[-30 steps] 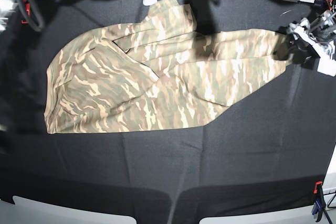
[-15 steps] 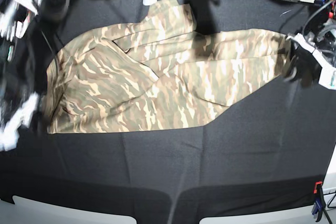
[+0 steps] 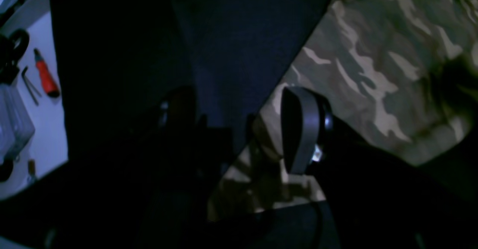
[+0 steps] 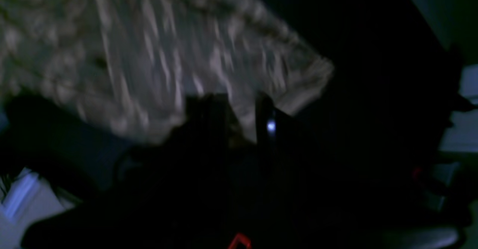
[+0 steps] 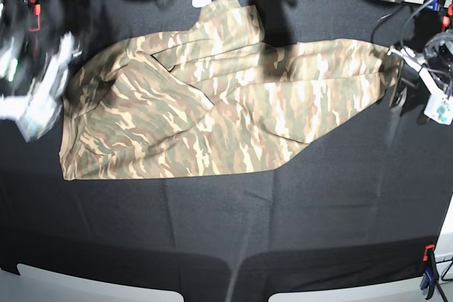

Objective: Layout the t-shirt on the table in an organized manner, then fold the t-shirt properly
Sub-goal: 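Release the shirt edge and raise the left gripper, then grasp the shirt's hem corners with both grippers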

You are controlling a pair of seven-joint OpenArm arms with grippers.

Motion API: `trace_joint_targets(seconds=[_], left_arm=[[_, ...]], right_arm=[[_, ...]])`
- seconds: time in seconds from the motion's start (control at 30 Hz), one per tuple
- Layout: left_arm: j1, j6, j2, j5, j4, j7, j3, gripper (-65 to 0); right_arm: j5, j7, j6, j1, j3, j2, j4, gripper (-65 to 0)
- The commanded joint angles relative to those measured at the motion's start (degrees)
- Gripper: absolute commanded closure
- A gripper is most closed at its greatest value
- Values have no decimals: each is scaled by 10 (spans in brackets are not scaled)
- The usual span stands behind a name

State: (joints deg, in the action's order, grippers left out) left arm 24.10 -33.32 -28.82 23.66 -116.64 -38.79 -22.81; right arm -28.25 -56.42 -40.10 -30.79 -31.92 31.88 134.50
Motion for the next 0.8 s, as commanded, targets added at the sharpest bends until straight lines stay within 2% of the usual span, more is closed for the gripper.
trace_joint_targets(seconds=[0.0, 0.07, 0.2, 0.27, 0.3, 0.37, 0.4, 0.43, 0.5, 0.57, 0.6, 0.7, 0.77], left_arm=[[-1, -10, -15, 5, -10, 10, 13, -339], [-1, -13, -36, -14, -10, 7, 61, -339], [-1, -5, -90, -145, -10, 32, 187, -339], [-1, 39, -117, -227, -10, 63, 245, -339], [-1, 81, -128, -273, -9, 84, 269, -339], [-2, 207, -142, -329, -4, 113, 309, -339], [-2, 250, -144, -339, 0, 114, 326, -339], [-1, 262, -144, -346, 6, 114, 341, -339], [-2, 263, -144, -349, 27, 115, 375, -338], [-3, 264, -144, -387, 56, 125, 412, -326], [-4, 277, -144, -419, 72, 134, 428, -321], [-5, 365, -144, -501, 119, 145, 455, -320], [-6, 383, -144, -524, 144, 145, 455, -320]], right_arm=[[8, 8, 1, -21, -3, 14, 5, -121], [27, 11, 1, -63, -3, 21, 5, -121], [86, 34, 1, -125, -3, 21, 5, -121], [94, 42, 1, -138, -3, 21, 5, -121], [95, 44, 1, -139, -3, 21, 5, -121], [95, 45, 1, -139, -3, 21, 5, -121], [95, 49, 1, -139, -3, 21, 5, -121], [95, 51, 1, -139, -3, 21, 5, -121], [97, 56, 1, -138, -3, 21, 5, -121], [104, 64, 1, -138, -3, 21, 5, -121], [103, 65, 2, -138, -3, 21, 5, -121], [103, 66, 3, -138, -3, 21, 5, -121], [103, 66, 3, -138, -3, 21, 5, -121]])
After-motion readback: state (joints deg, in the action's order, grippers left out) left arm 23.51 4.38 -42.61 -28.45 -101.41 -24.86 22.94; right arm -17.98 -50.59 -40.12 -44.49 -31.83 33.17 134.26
